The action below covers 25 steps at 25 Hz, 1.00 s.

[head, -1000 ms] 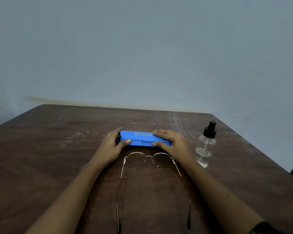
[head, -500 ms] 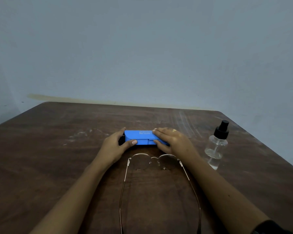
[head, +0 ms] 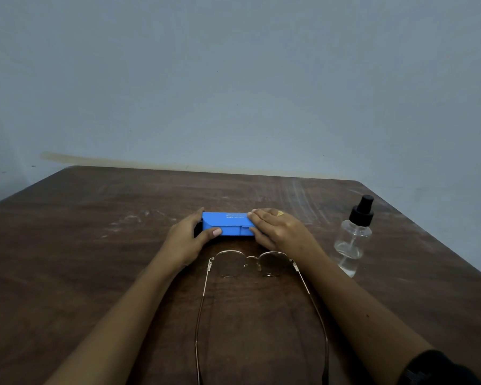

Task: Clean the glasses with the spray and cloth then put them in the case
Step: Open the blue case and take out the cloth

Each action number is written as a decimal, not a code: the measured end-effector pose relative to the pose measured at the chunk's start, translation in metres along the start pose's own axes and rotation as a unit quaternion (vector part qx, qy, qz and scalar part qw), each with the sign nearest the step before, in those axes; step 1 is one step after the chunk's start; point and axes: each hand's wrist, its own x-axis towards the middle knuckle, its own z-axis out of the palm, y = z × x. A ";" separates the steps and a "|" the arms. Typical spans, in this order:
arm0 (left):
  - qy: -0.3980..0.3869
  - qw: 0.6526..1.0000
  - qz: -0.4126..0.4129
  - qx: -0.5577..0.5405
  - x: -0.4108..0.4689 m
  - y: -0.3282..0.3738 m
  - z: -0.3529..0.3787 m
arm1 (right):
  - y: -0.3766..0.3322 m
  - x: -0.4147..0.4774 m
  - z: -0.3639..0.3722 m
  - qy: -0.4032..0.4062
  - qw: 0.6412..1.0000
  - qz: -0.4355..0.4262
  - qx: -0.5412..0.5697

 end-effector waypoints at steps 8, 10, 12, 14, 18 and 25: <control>0.001 1.000 0.006 0.010 -0.001 0.000 0.000 | -0.003 0.002 -0.005 -0.007 1.000 0.008 0.003; 0.008 1.000 0.006 0.015 -0.001 0.002 -0.001 | -0.004 0.003 -0.006 -0.015 1.000 0.010 0.007; 0.012 1.000 0.011 0.017 -0.002 0.003 0.000 | -0.005 0.004 -0.007 -0.023 1.000 0.016 0.012; 0.013 1.000 0.011 0.015 -0.002 0.004 0.000 | -0.006 0.005 -0.008 -0.027 0.999 0.025 0.013; 0.008 1.000 0.003 0.024 -0.002 0.002 0.000 | -0.008 0.007 -0.010 -0.017 0.998 0.044 0.032; -0.030 0.999 -0.003 -0.018 -0.003 -0.001 -0.003 | -0.009 0.006 -0.017 -0.023 0.990 0.134 0.049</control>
